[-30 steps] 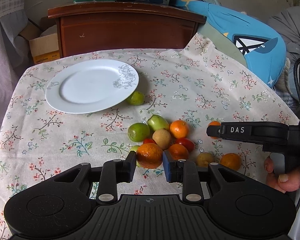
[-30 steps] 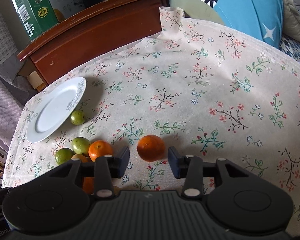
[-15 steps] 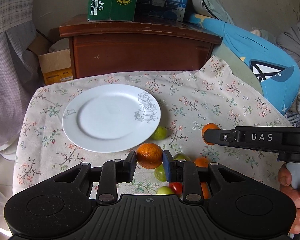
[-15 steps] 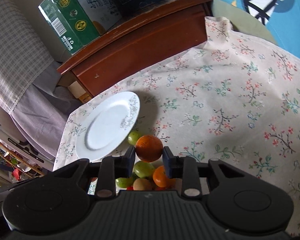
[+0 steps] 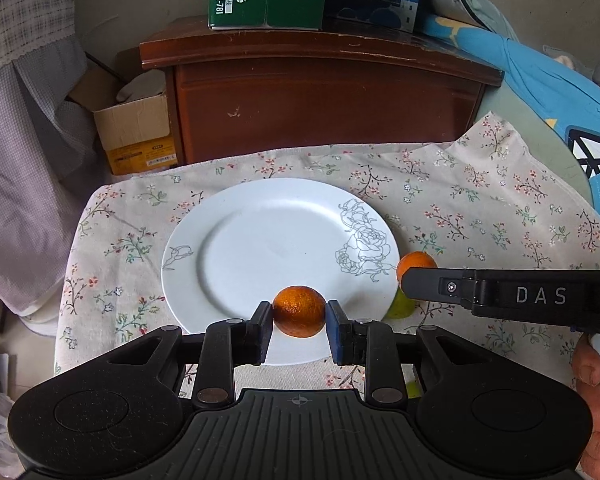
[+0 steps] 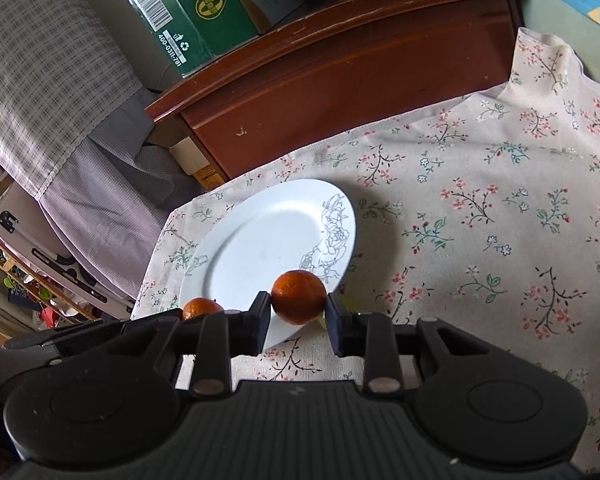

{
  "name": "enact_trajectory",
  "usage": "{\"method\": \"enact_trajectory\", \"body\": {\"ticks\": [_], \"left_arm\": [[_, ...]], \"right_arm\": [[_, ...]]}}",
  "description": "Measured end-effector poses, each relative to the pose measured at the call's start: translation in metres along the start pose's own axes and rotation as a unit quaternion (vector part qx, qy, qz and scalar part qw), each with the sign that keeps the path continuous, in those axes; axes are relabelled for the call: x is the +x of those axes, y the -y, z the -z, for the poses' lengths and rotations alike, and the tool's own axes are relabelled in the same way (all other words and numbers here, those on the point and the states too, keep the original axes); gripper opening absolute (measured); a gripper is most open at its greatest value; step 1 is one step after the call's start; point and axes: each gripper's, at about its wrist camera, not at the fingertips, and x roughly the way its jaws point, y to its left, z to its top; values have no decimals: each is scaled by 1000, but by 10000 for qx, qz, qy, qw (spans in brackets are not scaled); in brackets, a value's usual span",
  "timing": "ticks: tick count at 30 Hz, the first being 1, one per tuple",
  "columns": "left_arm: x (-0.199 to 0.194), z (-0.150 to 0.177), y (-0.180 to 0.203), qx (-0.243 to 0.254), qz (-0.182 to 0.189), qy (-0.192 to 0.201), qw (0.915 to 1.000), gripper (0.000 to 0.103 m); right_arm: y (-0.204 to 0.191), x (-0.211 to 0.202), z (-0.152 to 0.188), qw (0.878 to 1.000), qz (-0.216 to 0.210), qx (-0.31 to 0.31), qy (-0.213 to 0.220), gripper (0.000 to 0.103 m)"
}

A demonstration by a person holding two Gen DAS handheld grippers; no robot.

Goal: Organize fruits
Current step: 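Open the left tool over the plate while the right tool releases its mandarin beside it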

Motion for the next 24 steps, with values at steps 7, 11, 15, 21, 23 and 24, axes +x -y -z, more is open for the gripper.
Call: {"method": "enact_trajectory", "body": {"ticks": [7, 11, 15, 21, 23, 24], "left_arm": [[19, -5, -13, -224, -29, -150, 9996, 26], [25, -8, -13, -265, 3, -167, 9995, 26], [29, -9, -13, -292, 34, -173, 9994, 26], [23, -10, -14, -334, 96, -195, 9992, 27], [20, -8, -15, -317, 150, -252, 9991, 27], [19, -6, -14, -267, 131, -295, 9991, 27]], "right_arm": [[1, 19, -9, 9999, -90, 52, -74, 30], [1, 29, -10, 9998, -88, 58, -146, 30], [2, 38, -10, 9998, -64, 97, -180, 30], [3, 38, -14, 9998, -90, 149, -121, 36], [6, 36, -16, 9998, -60, 192, -66, 36], [7, 35, -18, 9998, -35, 195, -41, 36]]}}
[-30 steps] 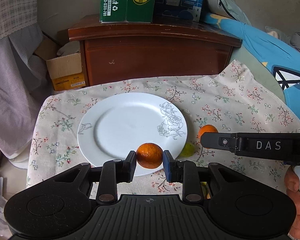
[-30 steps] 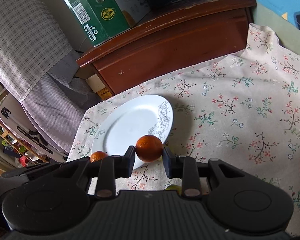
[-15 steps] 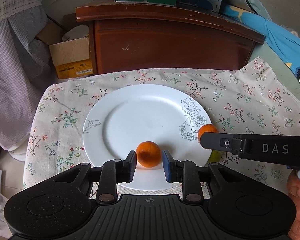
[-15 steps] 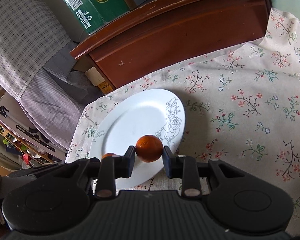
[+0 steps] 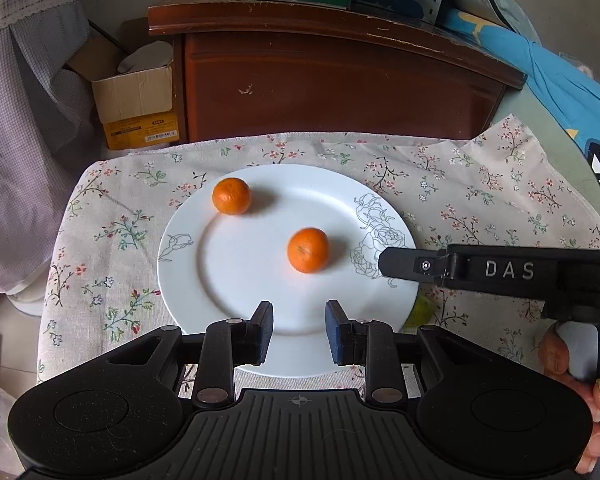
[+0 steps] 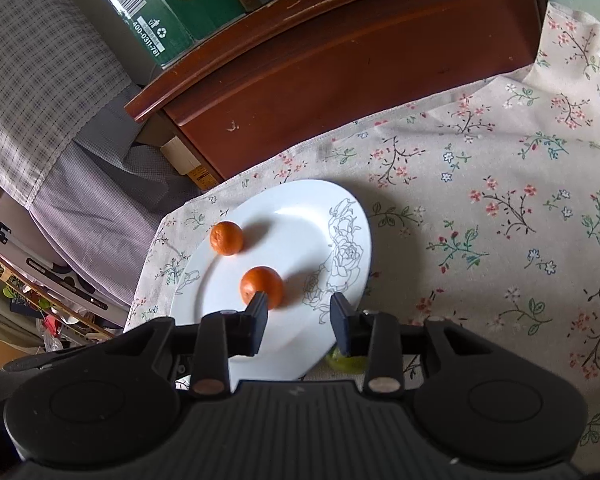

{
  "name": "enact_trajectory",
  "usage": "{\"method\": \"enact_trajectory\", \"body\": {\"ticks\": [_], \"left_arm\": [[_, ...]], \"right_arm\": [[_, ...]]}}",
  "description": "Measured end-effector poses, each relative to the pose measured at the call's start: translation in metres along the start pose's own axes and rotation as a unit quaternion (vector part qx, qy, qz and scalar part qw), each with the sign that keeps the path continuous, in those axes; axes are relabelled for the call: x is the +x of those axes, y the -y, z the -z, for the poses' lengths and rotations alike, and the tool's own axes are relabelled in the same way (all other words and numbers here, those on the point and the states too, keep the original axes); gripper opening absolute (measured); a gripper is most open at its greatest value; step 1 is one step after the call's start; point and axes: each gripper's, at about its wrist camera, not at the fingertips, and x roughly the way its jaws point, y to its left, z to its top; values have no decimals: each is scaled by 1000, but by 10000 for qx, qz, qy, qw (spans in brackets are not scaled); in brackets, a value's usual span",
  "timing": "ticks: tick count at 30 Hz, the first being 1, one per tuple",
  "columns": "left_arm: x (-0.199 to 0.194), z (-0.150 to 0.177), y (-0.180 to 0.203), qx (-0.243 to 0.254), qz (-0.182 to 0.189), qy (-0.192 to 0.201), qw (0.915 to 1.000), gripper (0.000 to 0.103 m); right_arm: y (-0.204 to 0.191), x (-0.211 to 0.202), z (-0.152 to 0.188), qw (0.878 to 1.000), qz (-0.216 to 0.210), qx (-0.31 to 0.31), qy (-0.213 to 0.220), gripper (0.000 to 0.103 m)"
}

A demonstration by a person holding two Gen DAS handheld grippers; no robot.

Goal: Organize fruits
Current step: 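Open the left tool over the plate while the right tool releases its mandarin beside it, then grasp a green lime beside the plate with the right tool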

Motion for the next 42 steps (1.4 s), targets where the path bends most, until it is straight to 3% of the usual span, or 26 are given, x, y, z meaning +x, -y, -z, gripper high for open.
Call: {"method": "enact_trajectory", "body": {"ticks": [5, 12, 20, 28, 37, 39, 42], "left_arm": [[-11, 7, 2, 432, -570, -70, 9974, 27], [-13, 13, -18, 162, -613, -350, 9974, 27], [-13, 26, -13, 400, -560, -507, 9963, 27], [0, 27, -11, 400, -721, -598, 9948, 28], [7, 24, -14, 317, -814, -543, 9947, 28], [9, 23, -12, 348, -839, -519, 9945, 28], [14, 22, -9, 380, -799, -550, 9946, 28]], "right_arm": [[7, -3, -4, 9985, 533, -36, 151, 36], [30, 2, -3, 9978, 504, 374, -225, 36], [29, -11, 2, 9953, 387, -787, -419, 36], [4, -3, 20, 9759, 245, -2066, -654, 36], [-7, 11, 27, 9626, 358, -2619, -589, 36], [-7, 11, 28, 9623, 307, -2639, -587, 27], [-6, 9, 29, 9631, 341, -2608, -576, 28]]}}
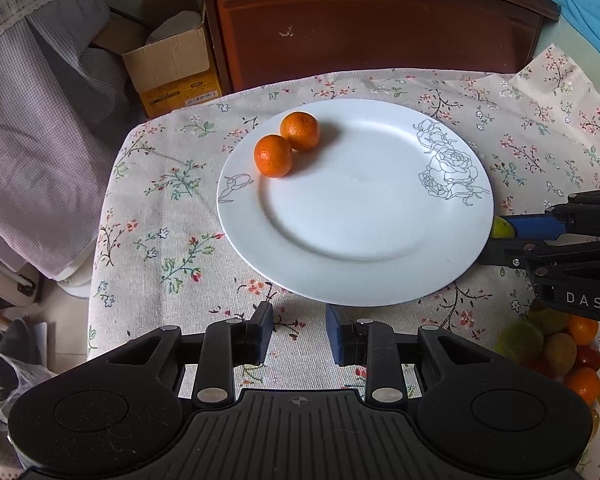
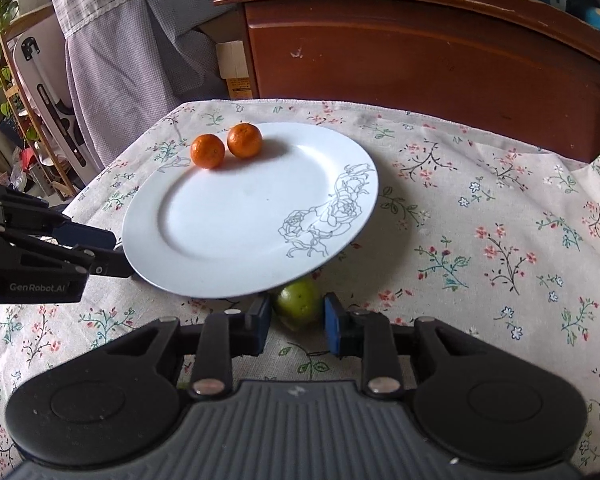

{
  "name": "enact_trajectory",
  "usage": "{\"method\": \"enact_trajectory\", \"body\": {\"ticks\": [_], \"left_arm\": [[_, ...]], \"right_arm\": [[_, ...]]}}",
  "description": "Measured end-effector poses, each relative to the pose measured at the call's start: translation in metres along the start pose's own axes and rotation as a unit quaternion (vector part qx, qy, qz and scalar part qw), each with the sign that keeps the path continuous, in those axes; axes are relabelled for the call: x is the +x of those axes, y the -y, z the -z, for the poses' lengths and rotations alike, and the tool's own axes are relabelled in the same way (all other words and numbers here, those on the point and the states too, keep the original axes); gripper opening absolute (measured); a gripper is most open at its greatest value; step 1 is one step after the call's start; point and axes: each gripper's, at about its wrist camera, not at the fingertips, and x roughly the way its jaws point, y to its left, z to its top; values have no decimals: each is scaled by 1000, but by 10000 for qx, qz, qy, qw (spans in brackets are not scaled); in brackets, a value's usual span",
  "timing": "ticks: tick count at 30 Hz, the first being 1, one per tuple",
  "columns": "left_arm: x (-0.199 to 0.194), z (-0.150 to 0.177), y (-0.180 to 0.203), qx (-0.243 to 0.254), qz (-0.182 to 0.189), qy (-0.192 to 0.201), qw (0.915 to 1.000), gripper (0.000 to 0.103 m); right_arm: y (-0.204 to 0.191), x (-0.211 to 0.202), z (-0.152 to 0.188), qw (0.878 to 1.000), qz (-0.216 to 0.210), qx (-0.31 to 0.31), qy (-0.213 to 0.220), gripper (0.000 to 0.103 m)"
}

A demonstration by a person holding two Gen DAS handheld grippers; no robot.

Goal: Organize fruits
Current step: 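Grasp a green lime beside the plate with the right tool, then grasp a green lime from the cluster with the left tool while the right tool holds its lime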

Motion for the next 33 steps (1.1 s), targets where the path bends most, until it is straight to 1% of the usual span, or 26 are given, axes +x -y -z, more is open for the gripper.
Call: {"method": "enact_trajectory", "body": {"ticks": [3, 7, 9, 10, 12, 15, 17, 19, 22, 26, 28, 31, 33], "left_arm": [[-1, 0, 9, 188, -17, 43, 9998, 28], [-2, 2, 24, 471, -49, 125, 9988, 28], [-2, 2, 30, 496, -44, 151, 9986, 27], [-3, 1, 33, 500, 27, 153, 9986, 28], [-3, 0, 40, 445, 286, 80, 9986, 28], [-10, 0, 50, 462, 596, 77, 9971, 28], [-20, 3, 57, 662, 615, 283, 9955, 28], [-30, 6, 61, 766, 633, 401, 9942, 28], [-41, 13, 60, 699, 889, 394, 9928, 28], [-53, 31, 69, 827, 1169, 388, 9889, 28], [-60, 41, 74, 898, 1283, 415, 9868, 28], [-63, 51, 83, 1095, 1313, 427, 9844, 28], [-60, 56, 88, 1276, 1309, 365, 9825, 28]], "right_arm": [[3, -6, 2, 9999, 110, 60, -70, 27], [11, -19, 9, 9984, 404, 329, -217, 27], [14, -26, 13, 9971, 529, 465, -296, 27], [15, -30, 15, 9963, 568, 557, -325, 27], [19, -39, 18, 9950, 584, 729, -341, 27], [23, -55, 21, 9927, 567, 1030, -258, 27], [25, -66, 24, 9902, 518, 1284, -199, 28], [27, -76, 27, 9873, 487, 1502, -147, 28], [25, -90, 34, 9836, 540, 1717, -101, 28], [23, -103, 45, 9775, 720, 1978, -101, 28], [26, -107, 48, 9738, 717, 2157, -97, 28], [25, -110, 48, 9739, 632, 2180, -25, 28], [24, -109, 45, 9741, 623, 2175, -8, 28]]}}
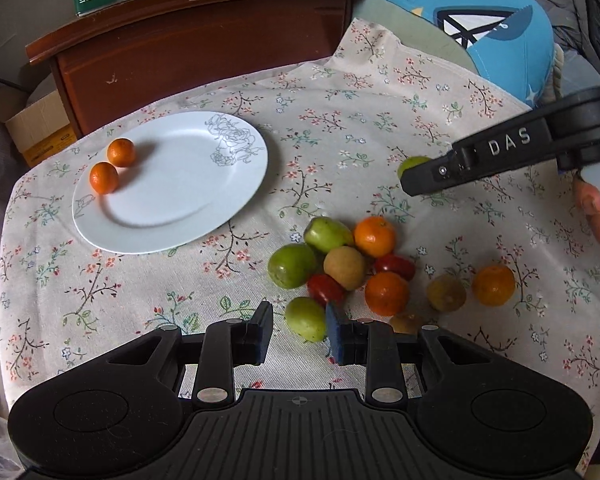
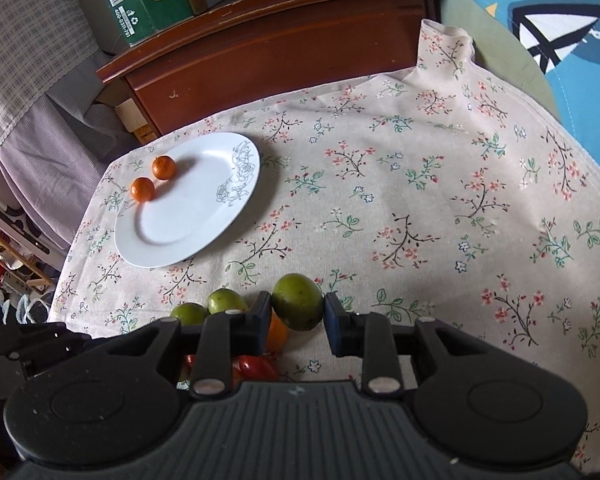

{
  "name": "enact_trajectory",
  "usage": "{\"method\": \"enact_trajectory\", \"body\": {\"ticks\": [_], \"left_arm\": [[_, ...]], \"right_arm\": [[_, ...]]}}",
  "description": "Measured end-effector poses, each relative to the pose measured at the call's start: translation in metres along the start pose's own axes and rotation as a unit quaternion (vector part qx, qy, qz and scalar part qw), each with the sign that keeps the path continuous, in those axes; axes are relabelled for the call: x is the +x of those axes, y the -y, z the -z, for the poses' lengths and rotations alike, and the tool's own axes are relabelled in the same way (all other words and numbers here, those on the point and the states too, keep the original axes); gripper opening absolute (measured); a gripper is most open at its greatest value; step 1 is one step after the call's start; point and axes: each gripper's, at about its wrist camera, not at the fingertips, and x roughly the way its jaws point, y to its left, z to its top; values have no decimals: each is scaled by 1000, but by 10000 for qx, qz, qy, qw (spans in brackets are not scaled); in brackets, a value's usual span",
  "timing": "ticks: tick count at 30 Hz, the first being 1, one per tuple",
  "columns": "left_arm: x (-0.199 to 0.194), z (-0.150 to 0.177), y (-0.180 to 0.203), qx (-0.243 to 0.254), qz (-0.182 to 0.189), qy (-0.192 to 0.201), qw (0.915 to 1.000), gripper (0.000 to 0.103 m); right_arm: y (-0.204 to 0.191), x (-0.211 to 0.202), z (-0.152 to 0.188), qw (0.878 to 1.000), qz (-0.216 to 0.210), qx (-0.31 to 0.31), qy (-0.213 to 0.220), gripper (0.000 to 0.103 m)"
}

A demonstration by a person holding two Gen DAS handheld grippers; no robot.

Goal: Organize fruits
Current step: 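Grasp a green lime from the cluster with the left tool while the right tool holds its lime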

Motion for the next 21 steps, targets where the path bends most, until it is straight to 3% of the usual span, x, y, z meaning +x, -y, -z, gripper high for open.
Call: {"method": "enact_trajectory", "body": {"ticks": [7, 21], "left_arm": [[8, 6, 1, 153, 141, -80, 9998, 29], [14, 7, 10, 255, 67, -91, 9996, 23]], "right_arm": [[-5, 4, -3, 10000, -53, 10, 37, 28], [-9, 11, 0, 9999, -157, -32, 20, 28]]}}
